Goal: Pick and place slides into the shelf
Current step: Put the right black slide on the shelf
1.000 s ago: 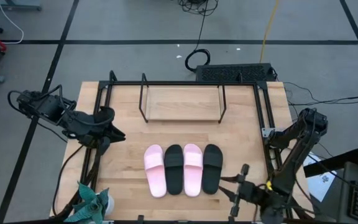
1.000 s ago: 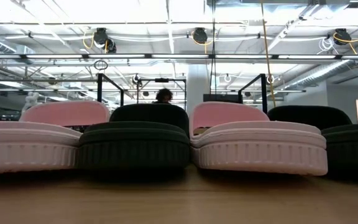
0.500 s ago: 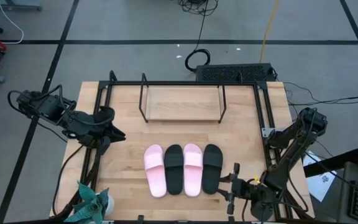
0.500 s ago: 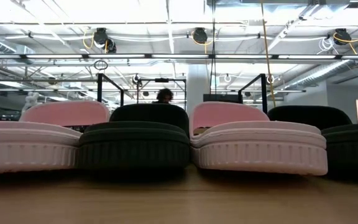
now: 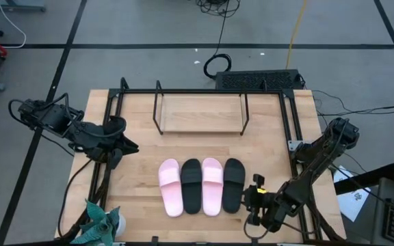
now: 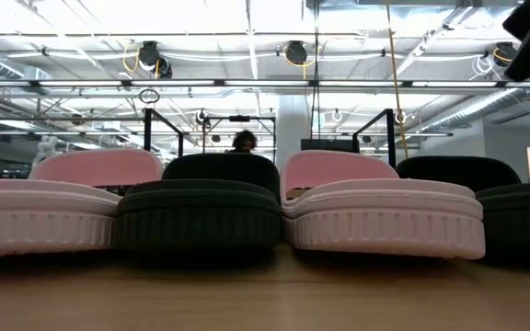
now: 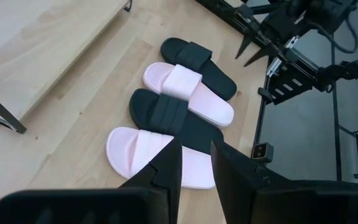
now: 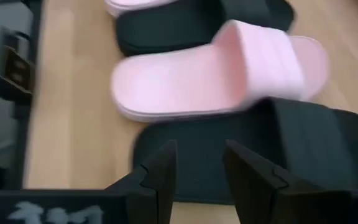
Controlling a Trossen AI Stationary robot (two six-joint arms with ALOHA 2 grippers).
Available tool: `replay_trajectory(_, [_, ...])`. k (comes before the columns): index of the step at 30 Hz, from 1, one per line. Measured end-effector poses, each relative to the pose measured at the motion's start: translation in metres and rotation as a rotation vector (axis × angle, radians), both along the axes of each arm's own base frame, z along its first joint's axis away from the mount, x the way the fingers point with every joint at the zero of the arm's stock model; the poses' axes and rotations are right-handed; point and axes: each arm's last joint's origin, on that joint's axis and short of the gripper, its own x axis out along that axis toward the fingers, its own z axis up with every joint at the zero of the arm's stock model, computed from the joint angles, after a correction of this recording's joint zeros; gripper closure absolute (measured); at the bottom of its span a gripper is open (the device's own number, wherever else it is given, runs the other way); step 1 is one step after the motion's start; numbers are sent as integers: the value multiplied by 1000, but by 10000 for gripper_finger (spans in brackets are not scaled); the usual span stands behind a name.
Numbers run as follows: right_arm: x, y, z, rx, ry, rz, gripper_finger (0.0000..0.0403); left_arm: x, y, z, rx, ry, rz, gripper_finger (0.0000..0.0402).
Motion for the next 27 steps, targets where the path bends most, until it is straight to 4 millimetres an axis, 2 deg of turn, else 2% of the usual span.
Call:
replay_trajectory(10, [6,-19,-6,-15,164,-7,282,0,0,0,3,0,1,316])
replay_trajectory(21, [23,-38,-6,-102,189,25,282,0,1,0,14,-5,14,316])
replay_trajectory(27, [28,-44,-6,-91,228,52,282,0,1,0,14,-5,14,316])
